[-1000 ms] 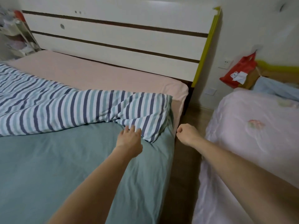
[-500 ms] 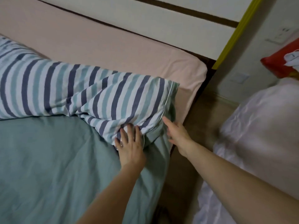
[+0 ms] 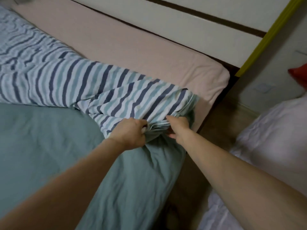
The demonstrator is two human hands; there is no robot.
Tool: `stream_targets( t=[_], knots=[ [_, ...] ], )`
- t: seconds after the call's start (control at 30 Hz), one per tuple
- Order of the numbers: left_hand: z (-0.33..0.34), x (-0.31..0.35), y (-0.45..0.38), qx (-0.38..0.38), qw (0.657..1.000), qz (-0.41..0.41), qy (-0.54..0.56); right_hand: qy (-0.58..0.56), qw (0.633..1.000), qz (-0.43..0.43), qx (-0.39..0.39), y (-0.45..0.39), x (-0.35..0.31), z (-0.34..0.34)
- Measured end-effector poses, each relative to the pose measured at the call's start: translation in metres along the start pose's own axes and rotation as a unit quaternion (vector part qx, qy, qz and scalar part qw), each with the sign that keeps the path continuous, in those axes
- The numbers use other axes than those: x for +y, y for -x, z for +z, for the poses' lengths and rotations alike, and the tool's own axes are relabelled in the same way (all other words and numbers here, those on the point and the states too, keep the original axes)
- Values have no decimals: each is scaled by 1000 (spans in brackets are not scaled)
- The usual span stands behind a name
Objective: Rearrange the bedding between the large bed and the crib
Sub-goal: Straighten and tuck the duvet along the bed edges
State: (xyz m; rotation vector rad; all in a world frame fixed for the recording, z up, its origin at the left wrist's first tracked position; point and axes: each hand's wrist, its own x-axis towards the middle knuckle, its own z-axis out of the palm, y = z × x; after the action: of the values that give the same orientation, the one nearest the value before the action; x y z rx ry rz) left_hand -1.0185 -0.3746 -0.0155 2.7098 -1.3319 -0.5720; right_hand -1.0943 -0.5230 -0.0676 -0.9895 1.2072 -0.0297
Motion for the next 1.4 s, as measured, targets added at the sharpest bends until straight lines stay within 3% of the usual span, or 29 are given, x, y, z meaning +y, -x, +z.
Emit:
stream_targets(
  t=[0.07,0.13,0.3,0.43,0.53,0.6,0.83,1.13,1.3,1.4],
  knots=[
    [-17,10,33,-23,1000,-1,3,-24,998,33,-52,37,2,11],
    [-30,18,71,-51,999,8,-7,20,997,31,-69,77,11,22],
    [-78,18,166,-163,986,-4,20,178,978,-48,-95,160,49,36],
    [-80,9,250,-250,967,-7,39,196,964,-119,-134,237,111,44],
    [-32,6,287,-315,949,-6,32,363,922,-118,-63,257,155,25],
    [-3,4,295,-344,939,5,-2,417,904,-88,-31,254,167,9],
    [30,25,246,-196,980,-24,4,431,886,-153,80,218,147,-48],
    [100,117,94,-49,999,5,19,411,886,-154,148,63,107,-122],
    [140,132,19,-23,998,-30,-56,309,925,-203,90,-19,90,-146],
    [162,125,-8,12,995,-68,-77,179,969,-168,37,-56,87,-141]
  ],
)
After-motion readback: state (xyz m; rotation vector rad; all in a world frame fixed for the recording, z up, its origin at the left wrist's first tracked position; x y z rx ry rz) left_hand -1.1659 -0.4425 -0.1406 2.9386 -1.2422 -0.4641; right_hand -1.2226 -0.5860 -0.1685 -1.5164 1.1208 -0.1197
